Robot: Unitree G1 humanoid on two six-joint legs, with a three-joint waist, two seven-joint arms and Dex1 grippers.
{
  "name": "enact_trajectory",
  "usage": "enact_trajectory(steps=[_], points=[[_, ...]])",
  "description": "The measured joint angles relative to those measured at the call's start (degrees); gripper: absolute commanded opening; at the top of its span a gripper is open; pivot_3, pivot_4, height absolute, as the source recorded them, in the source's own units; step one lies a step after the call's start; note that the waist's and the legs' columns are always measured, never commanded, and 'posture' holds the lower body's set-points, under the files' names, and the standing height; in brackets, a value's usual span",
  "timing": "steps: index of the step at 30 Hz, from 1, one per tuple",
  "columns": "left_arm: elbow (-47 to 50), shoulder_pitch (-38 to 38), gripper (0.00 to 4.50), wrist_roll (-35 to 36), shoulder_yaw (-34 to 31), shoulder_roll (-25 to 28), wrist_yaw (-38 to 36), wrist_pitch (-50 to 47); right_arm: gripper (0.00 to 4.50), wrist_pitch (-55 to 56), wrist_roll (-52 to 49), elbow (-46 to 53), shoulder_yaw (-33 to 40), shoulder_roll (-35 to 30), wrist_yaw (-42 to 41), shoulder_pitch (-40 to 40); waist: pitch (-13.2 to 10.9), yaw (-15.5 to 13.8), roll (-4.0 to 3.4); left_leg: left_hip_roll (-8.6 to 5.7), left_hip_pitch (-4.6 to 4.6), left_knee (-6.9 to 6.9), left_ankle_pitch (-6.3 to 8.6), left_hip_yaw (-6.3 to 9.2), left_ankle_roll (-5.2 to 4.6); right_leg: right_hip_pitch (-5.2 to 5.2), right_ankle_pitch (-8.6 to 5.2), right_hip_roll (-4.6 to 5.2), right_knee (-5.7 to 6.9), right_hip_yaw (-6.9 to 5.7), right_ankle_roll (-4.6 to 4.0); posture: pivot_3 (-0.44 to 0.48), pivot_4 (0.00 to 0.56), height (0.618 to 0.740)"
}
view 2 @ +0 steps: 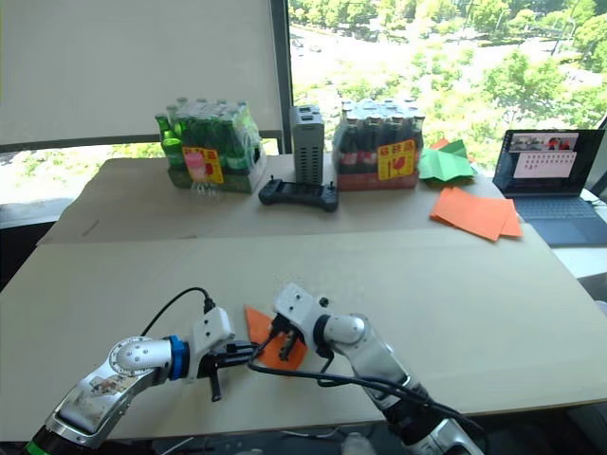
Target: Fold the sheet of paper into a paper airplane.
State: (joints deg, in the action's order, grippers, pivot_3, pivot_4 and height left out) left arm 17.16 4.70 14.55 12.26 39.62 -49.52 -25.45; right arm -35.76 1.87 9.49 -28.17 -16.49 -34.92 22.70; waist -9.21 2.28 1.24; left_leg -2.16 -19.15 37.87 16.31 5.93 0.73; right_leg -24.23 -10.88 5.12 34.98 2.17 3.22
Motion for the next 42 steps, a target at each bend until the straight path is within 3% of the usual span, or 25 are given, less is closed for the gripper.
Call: enact_trajectory(steps=[27, 42], points=[[-3.1, 3.2, 0.28, -0.5, 2.3, -0.4, -1.4, 1.5, 0.0, -6.5, -1.0, 16.0, 4.5, -9.9, 1.1, -12.0, 0.2, -1.5, 0.02, -0.03, 0.01, 0.0, 0.0, 0.01, 0.0, 0.12, -0.09, 0.05, -0.06, -0.02, 0.12, 0.0, 0.15, 0.723], [-4.3, 3.8, 0.28, -1.0, 2.5, -0.6, -2.3, 1.8, 0.0, -6.7, -1.0, 19.3, 5.5, -12.9, 1.5, -15.3, 0.7, -1.6, 0.24, -0.01, 0.01, 0.0, 0.0, 0.02, 0.0, 0.14, -0.13, 0.05, -0.07, -0.05, 0.15, 0.0, 0.15, 0.723]])
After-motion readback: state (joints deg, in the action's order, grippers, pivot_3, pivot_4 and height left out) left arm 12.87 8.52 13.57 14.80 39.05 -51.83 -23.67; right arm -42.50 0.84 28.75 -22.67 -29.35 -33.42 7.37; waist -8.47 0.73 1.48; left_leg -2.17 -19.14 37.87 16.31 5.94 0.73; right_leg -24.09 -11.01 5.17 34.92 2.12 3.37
